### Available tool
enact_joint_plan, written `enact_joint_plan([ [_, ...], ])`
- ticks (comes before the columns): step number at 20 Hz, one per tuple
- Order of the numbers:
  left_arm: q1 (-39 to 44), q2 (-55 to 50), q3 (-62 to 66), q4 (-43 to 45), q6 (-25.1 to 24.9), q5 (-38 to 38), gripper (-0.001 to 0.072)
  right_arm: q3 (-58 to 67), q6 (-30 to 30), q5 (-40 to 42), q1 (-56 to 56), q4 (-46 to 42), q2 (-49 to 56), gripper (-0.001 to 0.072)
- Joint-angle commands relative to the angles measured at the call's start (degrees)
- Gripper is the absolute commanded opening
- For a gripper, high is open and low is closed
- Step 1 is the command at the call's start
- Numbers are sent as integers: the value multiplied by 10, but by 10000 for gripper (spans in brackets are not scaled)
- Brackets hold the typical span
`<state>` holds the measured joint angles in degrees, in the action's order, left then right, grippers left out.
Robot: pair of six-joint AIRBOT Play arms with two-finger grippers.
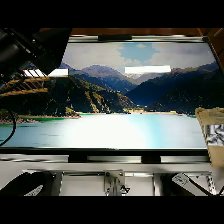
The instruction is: Fold the shirts.
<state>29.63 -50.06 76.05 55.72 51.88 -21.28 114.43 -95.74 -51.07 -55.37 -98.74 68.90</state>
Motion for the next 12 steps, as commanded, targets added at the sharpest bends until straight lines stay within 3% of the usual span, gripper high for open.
enact_joint_plan([
  [1,0,0,0,0,13,-9,686,0,-21,41,-34,-18,14,62],
  [6,0,-1,0,0,46,-9,686,0,-40,39,-45,-88,25,62],
  [12,-2,-1,0,0,46,-9,686,0,-38,-96,-91,-89,38,63],
])
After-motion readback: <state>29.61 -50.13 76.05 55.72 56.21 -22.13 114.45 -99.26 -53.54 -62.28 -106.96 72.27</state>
